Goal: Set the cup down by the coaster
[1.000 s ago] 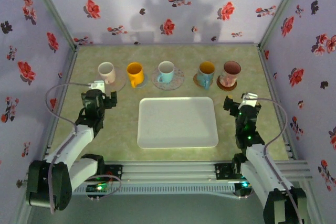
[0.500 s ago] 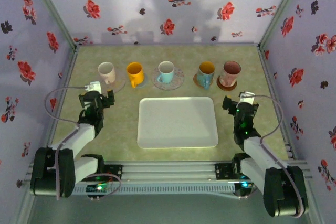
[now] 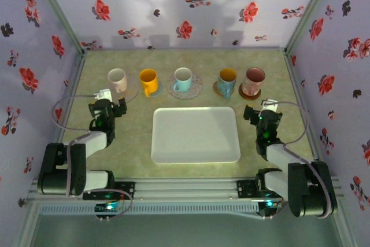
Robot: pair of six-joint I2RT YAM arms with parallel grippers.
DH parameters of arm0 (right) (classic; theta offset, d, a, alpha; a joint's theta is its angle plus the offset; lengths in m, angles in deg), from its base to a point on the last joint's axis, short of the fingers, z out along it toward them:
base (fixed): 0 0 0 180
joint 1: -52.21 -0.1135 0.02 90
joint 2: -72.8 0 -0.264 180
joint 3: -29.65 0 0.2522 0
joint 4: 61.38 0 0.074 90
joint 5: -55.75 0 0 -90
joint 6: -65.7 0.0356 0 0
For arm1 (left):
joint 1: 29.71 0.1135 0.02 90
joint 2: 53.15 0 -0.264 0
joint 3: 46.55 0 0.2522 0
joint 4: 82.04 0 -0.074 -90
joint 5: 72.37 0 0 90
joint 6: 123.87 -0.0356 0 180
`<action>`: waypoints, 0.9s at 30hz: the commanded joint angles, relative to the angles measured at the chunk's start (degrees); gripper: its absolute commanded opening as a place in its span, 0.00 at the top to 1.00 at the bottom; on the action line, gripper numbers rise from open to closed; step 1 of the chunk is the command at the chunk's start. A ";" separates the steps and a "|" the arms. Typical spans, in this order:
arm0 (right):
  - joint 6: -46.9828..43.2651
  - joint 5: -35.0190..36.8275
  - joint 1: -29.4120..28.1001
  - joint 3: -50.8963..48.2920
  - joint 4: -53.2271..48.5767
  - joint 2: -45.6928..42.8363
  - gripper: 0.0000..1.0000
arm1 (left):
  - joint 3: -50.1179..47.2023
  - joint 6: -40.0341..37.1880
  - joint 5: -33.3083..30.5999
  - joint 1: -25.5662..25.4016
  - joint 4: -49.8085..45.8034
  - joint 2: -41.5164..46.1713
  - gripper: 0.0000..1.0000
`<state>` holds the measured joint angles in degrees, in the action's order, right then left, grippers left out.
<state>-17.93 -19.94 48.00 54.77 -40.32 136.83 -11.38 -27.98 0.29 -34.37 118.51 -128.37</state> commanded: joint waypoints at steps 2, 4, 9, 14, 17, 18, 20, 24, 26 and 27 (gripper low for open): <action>-1.26 -2.05 0.86 2.61 4.43 2.51 0.01 | 0.74 -0.03 1.04 0.80 3.17 -0.63 0.00; -1.53 -2.43 1.13 3.17 5.19 3.73 0.01 | 0.43 -0.80 1.00 0.80 4.03 -0.63 0.00; -1.80 -3.49 1.81 5.01 7.92 8.15 0.01 | 0.42 -3.31 0.81 1.59 7.00 -2.26 0.00; -2.20 -5.60 2.27 6.66 11.17 12.85 0.01 | 0.15 -3.63 1.75 2.72 12.73 -6.49 0.00; -2.77 -7.25 2.53 7.04 13.58 15.89 0.01 | -0.18 -3.78 3.57 2.74 16.30 -9.65 0.00; -3.13 -8.25 2.63 7.32 13.84 16.76 0.01 | -0.14 -3.77 3.96 2.73 16.74 -10.17 0.00; -3.87 -10.23 2.71 8.03 14.06 18.20 0.01 | -0.38 -3.77 4.15 2.81 17.93 -10.96 0.00; -4.52 -11.81 2.93 9.38 13.91 20.78 0.01 | -1.54 -3.78 3.53 2.86 22.15 -13.36 0.00; -4.70 -12.65 3.07 9.72 13.94 21.56 0.01 | -1.37 -3.76 3.54 2.91 21.48 -13.10 0.00; -4.83 -13.13 3.06 9.80 14.22 21.98 0.01 | -1.46 -3.76 3.67 2.91 21.70 -13.20 0.00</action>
<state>-21.34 -30.56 50.54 63.21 -28.60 157.73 -12.15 -30.20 3.77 -31.99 135.93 -140.96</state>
